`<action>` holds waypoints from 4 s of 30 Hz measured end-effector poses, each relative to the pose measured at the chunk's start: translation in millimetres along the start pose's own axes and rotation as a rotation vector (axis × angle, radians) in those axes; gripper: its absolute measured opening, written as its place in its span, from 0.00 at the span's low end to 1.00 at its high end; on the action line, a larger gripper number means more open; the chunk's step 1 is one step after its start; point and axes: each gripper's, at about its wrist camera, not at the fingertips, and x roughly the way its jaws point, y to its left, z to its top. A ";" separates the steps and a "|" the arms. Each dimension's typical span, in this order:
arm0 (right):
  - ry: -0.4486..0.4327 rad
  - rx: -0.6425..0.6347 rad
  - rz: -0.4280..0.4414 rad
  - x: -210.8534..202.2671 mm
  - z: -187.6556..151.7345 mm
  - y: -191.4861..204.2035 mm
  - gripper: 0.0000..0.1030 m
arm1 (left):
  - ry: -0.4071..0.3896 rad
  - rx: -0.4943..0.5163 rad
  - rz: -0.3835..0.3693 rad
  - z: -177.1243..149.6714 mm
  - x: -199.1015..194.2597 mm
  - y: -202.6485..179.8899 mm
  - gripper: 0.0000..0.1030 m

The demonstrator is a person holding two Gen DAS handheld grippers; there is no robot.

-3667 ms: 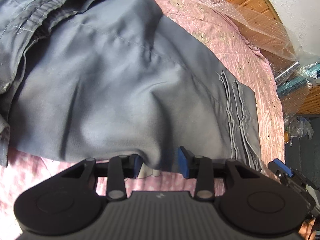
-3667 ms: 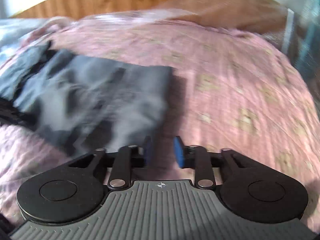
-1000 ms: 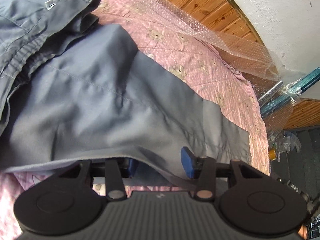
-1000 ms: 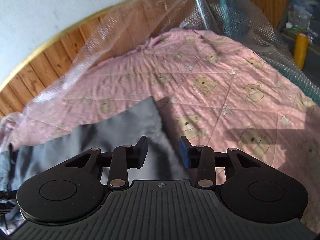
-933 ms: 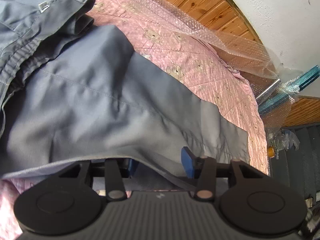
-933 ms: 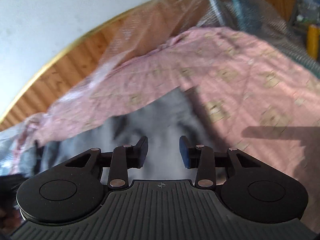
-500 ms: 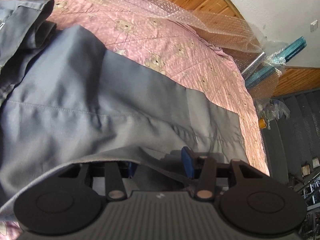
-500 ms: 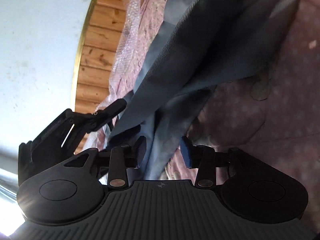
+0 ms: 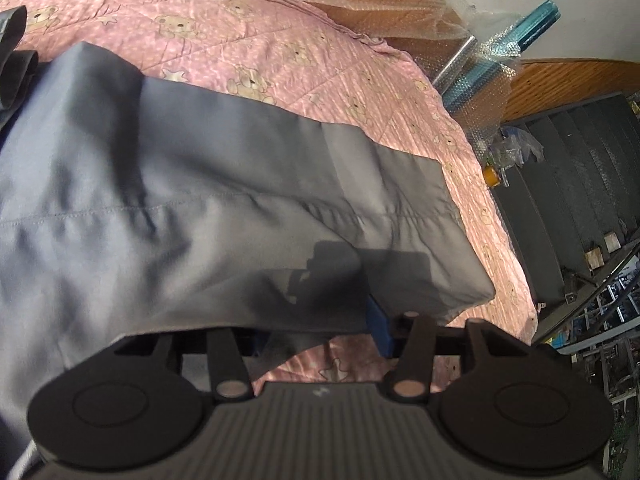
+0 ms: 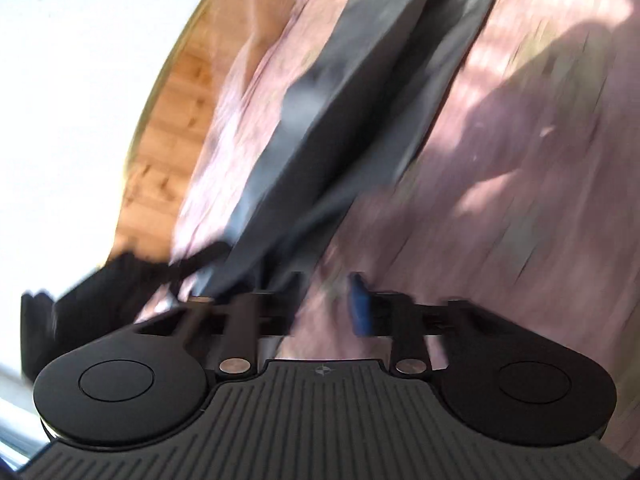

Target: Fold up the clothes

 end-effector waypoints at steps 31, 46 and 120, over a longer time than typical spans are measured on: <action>0.036 -0.123 0.009 46.9 165.2 51.9 0.05 | 0.033 1.086 0.388 -102.5 32.3 -71.2 0.51; -0.018 0.011 -0.155 10.1 132.4 -24.2 0.01 | 0.188 0.906 0.127 -59.6 -19.7 -47.0 0.01; 0.184 -1.026 -0.155 -5.8 201.2 10.5 0.05 | 0.098 0.310 0.029 82.8 158.7 -257.0 0.64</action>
